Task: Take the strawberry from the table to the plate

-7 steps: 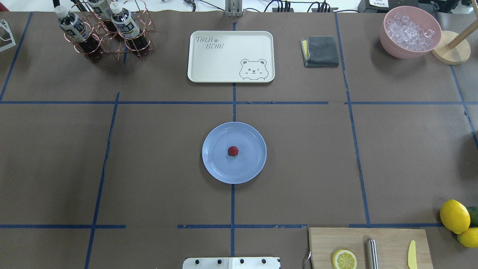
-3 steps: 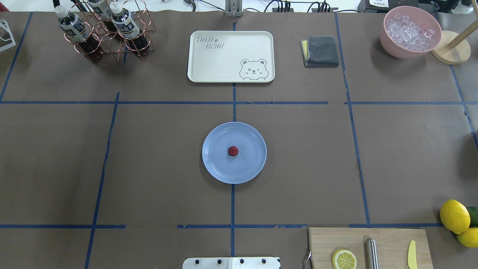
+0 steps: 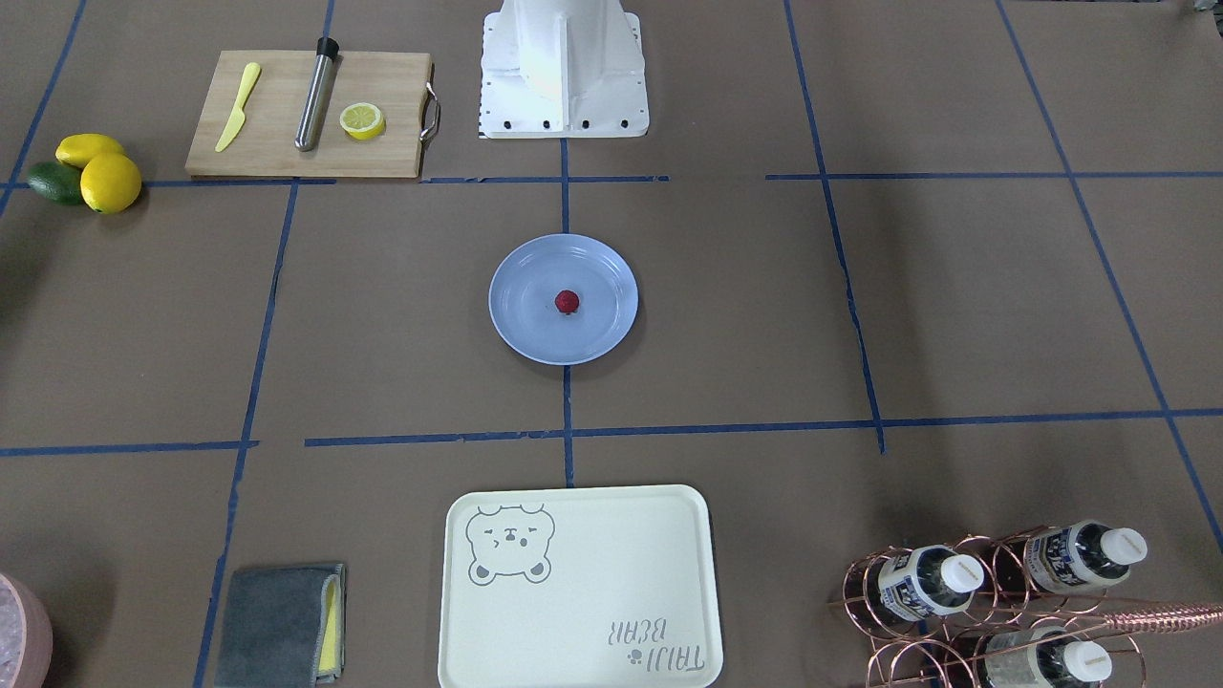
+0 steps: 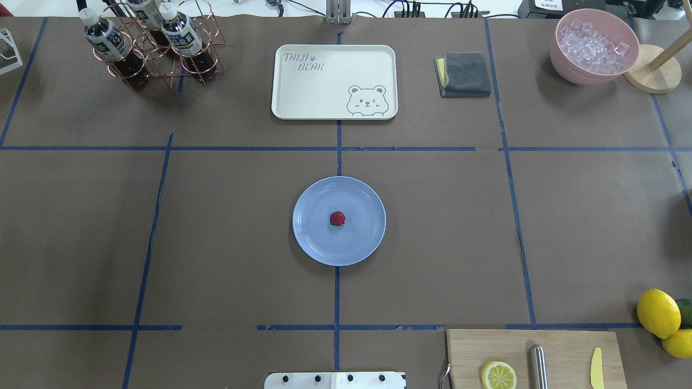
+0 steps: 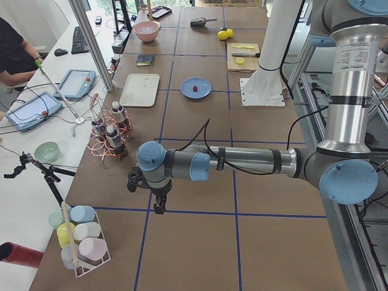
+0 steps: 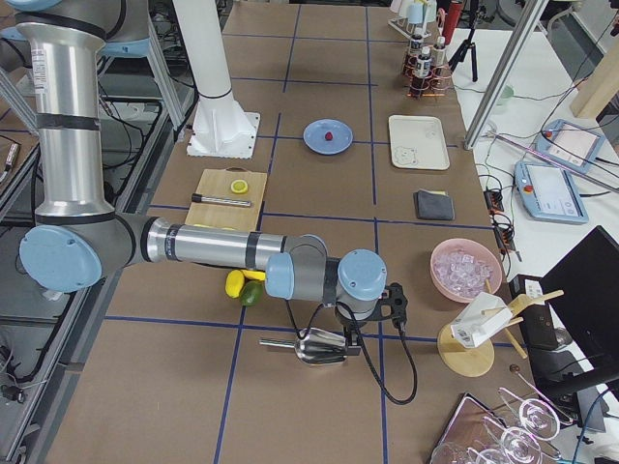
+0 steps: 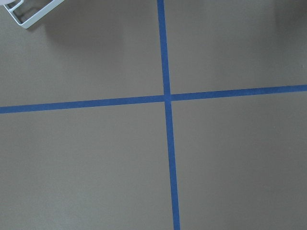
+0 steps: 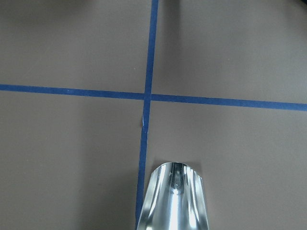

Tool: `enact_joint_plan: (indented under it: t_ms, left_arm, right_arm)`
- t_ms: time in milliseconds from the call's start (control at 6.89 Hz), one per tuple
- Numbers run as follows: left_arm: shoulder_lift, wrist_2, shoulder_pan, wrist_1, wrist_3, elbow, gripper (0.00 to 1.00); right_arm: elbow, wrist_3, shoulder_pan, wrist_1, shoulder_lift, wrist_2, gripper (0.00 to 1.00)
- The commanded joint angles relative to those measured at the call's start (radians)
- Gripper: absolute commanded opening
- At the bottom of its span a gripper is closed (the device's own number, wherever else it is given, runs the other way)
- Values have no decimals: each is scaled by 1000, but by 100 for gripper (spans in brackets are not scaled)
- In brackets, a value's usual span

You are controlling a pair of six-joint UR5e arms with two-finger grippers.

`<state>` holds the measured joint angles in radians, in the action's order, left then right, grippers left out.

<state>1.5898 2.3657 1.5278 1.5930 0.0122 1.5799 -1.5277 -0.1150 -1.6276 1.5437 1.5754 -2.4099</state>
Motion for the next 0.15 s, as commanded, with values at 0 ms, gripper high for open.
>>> enact_joint_plan:
  t_ms: [0]
  left_arm:
    - [-1,0,0,1,0,0,100]
  right_arm:
    - [-5,0,0,1,0,0,100]
